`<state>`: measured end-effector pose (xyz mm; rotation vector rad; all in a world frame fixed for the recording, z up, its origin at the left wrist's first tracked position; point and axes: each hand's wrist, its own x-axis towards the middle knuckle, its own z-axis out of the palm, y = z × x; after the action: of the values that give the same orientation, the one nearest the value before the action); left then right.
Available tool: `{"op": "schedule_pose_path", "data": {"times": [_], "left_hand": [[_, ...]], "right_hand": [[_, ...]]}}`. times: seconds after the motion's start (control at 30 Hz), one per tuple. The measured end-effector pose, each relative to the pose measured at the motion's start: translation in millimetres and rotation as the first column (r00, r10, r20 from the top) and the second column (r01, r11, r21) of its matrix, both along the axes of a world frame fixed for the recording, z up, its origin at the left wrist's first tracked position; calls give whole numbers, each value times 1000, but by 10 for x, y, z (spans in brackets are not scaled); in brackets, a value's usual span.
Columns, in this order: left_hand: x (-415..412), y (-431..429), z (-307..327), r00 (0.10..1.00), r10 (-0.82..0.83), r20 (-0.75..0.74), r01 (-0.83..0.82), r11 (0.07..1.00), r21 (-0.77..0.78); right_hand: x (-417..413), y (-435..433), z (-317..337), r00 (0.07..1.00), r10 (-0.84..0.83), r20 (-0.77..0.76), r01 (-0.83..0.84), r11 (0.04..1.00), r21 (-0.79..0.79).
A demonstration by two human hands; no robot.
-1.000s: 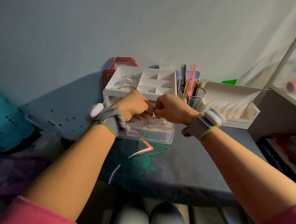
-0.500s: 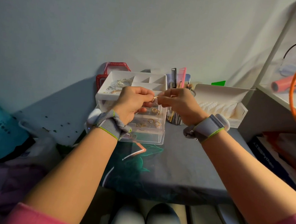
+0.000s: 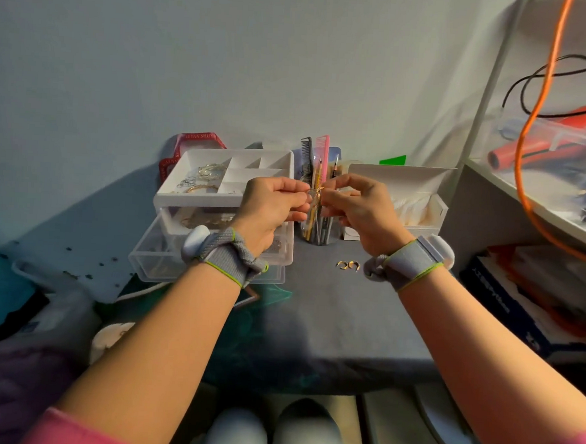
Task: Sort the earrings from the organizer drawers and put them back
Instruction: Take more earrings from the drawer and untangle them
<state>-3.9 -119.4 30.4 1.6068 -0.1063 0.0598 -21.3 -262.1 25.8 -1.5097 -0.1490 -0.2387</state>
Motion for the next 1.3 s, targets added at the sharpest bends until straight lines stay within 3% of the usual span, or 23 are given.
{"op": "schedule_pose_path", "data": {"times": [0.2,0.3,0.47,0.83,1.3], "left_hand": [[-78,-398,-79,1000,-26,1,26,1000,-14],[-118,-623,-165,999,-54,-3,53,997,-46],[-156,-800,-322,992,-129,10,129,980,-149],[-105,-1115,-598,974,-219,64,228,952,-202],[39,-1272,-838,961,-257,104,276,909,-312]], "right_hand": [[-120,-294,-121,999,-48,12,49,999,-19],[-177,-462,-224,998,-61,11,61,997,43],[-239,-646,-369,994,-80,80,74,994,83],[-214,-936,-617,963,-177,202,146,976,162],[-59,-1065,-861,974,-155,164,105,955,278]]}}
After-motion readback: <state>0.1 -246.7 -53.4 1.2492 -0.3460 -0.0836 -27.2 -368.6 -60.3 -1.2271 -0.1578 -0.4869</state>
